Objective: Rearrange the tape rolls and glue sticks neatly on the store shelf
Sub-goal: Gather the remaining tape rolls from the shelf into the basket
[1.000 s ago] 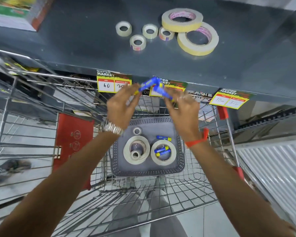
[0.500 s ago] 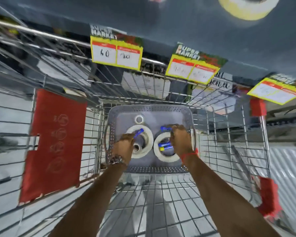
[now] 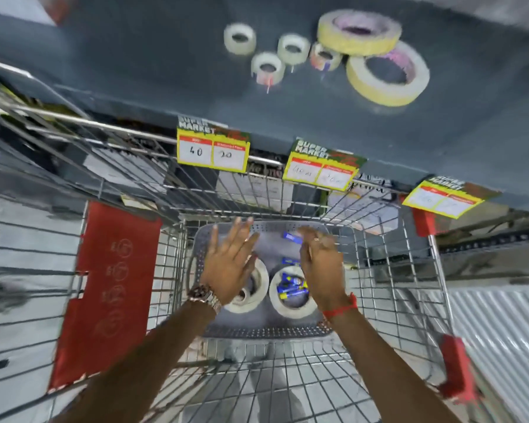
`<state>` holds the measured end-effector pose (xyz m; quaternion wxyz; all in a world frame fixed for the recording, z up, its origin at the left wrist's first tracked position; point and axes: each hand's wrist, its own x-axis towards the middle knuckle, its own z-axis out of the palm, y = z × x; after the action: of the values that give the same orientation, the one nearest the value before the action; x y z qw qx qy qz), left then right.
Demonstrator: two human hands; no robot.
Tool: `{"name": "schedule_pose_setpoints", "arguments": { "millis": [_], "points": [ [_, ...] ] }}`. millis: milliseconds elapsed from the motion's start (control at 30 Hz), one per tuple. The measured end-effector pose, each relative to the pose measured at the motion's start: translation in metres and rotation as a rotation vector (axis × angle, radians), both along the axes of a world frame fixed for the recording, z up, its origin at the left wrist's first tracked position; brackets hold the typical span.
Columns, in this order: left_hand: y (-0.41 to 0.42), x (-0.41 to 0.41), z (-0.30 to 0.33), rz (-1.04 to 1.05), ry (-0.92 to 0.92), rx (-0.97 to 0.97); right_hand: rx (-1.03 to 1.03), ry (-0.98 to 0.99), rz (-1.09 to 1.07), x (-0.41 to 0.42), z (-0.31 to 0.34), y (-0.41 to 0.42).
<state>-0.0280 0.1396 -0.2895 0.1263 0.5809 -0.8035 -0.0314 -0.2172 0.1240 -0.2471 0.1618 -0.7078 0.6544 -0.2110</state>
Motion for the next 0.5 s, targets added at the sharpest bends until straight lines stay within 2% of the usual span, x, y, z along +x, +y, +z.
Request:
{"name": "schedule_pose_setpoints", "arguments": {
  "millis": [100, 200, 300, 500],
  "points": [
    [-0.04, -0.007, 0.069, 0.059, 0.043, -0.208, -0.264, -0.133, -0.06, 0.003, 0.067, -0.028],
    [-0.089, -0.009, 0.134, 0.11, 0.129, -0.283, -0.448, -0.117, -0.11, 0.002, 0.126, -0.068],
    [-0.143, -0.011, 0.182, 0.171, 0.205, -0.217, -0.368, -0.025, -0.091, 0.003, 0.162, -0.117],
    [-0.225, 0.012, 0.215, 0.31, 0.226, 0.025, -0.115, 0.14, 0.185, 0.046, 0.186, -0.193]
  ]
}}
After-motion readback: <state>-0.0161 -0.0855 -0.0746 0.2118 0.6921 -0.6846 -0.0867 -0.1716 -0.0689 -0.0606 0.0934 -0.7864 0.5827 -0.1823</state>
